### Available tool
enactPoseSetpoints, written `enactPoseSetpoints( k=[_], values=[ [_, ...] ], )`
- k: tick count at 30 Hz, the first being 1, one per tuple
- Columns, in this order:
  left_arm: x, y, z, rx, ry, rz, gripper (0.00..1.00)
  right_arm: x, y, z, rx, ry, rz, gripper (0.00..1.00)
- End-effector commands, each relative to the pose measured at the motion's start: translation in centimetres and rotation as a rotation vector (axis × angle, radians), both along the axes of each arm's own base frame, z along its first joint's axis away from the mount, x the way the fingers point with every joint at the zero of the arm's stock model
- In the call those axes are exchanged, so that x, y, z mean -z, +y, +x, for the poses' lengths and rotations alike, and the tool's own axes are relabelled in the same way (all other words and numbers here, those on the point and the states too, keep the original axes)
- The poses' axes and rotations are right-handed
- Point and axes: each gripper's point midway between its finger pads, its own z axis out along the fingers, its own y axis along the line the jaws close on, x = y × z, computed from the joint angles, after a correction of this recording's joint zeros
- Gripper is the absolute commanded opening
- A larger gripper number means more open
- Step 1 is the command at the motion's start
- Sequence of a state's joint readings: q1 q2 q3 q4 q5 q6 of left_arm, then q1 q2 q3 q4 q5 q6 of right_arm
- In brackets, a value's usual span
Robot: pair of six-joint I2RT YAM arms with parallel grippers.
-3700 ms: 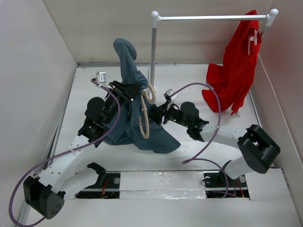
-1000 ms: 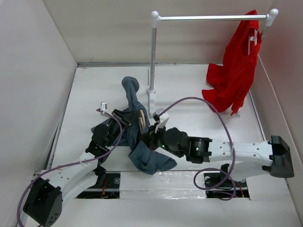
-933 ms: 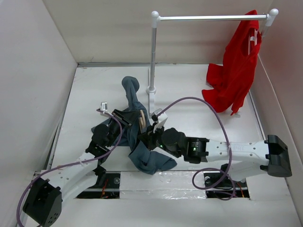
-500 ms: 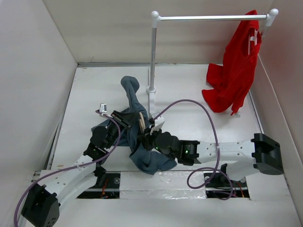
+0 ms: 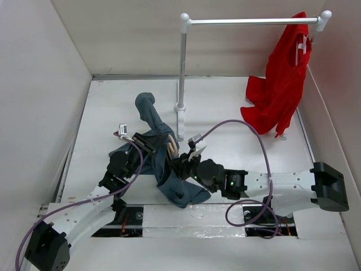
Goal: Place the t-shirt on the hanger
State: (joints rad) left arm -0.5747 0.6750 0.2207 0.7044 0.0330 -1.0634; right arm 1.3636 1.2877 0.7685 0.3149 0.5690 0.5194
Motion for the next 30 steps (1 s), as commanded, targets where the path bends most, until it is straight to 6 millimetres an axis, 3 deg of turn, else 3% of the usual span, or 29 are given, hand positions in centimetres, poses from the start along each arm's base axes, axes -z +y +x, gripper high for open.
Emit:
enactPoseSetpoints(
  k=[1, 6, 16, 22, 23, 25, 26, 28, 30],
  values=[
    [-2.4, 0.2, -0.2, -0.004, -0.076, -0.056, 0.0, -2.4, -0.3, 0.5, 0.037, -0.03, 0.078, 0.29],
    [-2.9, 0.0, -0.4, 0.011, -0.085, -0.057, 0.0, -1.3, -0.2, 1.2, 0.063, -0.029, 0.039, 0.3],
    [-3.3, -0.1, -0.9, 0.032, -0.089, -0.06, 0.0, -1.3, -0.9, 2.3, 0.134, -0.027, 0.056, 0.28],
    [-3.9, -0.1, -1.3, 0.044, -0.099, -0.071, 0.0, 0.1, -0.7, 2.7, 0.167, -0.015, 0.019, 0.28],
    [-3.8, -0.2, -1.3, 0.045, -0.097, -0.062, 0.0, 0.2, -0.6, 2.7, 0.16, -0.017, 0.023, 0.27],
    [-3.9, -0.1, -1.4, 0.046, -0.104, -0.068, 0.0, -0.1, -0.7, 2.7, 0.163, -0.02, 0.041, 0.15],
    [-3.7, -0.1, -1.4, 0.045, -0.098, -0.068, 0.0, -0.3, -0.8, 2.7, 0.167, -0.021, 0.051, 0.15],
    [-3.1, -0.3, -1.1, 0.049, -0.083, -0.047, 0.0, -1.6, -1.2, 2.5, 0.162, -0.025, 0.098, 0.15],
    [-2.5, -0.4, -1.2, 0.053, -0.071, -0.04, 0.0, -1.9, -1.5, 2.5, 0.156, -0.035, 0.106, 0.27]
  ],
)
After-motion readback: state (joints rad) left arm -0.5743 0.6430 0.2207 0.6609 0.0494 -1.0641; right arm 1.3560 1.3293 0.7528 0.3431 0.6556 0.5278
